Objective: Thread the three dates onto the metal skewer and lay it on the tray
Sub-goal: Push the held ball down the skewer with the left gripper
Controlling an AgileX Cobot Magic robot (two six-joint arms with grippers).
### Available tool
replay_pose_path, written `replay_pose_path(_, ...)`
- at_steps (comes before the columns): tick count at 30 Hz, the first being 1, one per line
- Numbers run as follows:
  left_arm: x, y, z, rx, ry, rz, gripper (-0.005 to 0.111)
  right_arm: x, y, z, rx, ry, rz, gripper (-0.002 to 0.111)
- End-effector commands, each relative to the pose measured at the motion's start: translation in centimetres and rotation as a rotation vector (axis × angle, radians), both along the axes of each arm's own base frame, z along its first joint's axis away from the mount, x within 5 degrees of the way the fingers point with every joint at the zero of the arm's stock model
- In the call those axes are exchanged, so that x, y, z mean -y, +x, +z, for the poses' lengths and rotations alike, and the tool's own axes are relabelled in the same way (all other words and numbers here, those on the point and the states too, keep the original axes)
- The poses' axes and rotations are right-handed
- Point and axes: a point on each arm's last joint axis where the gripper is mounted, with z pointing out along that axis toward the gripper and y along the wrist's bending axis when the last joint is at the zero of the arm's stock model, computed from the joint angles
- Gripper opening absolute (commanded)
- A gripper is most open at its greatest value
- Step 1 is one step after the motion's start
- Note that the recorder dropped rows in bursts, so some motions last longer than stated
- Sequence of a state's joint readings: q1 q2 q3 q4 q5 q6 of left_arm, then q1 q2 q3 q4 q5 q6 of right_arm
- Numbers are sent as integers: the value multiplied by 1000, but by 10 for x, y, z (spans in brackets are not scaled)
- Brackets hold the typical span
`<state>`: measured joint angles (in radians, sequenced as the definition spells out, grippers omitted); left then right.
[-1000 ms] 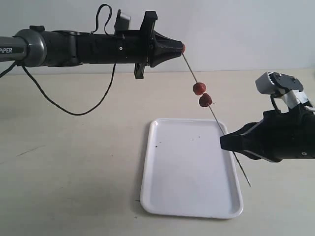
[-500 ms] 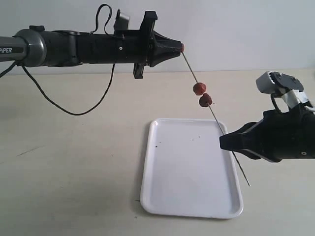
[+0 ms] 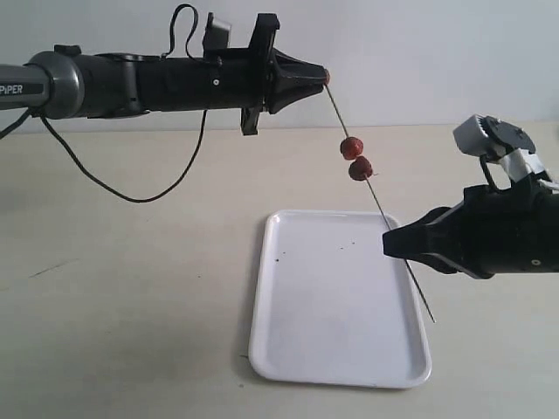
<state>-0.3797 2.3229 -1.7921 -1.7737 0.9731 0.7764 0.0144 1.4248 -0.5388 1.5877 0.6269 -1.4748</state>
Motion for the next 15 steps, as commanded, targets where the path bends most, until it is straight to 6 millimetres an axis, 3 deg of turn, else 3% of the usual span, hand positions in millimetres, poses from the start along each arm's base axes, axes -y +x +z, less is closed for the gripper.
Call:
replay_pose_path(1, 14, -13, 3, 30, 5, -83, 13, -2, 4, 8, 25, 51, 3, 0)
replay_pose_path(15, 41, -32, 3, 75, 7, -158, 13, -3, 9, 15, 61, 84, -7, 0)
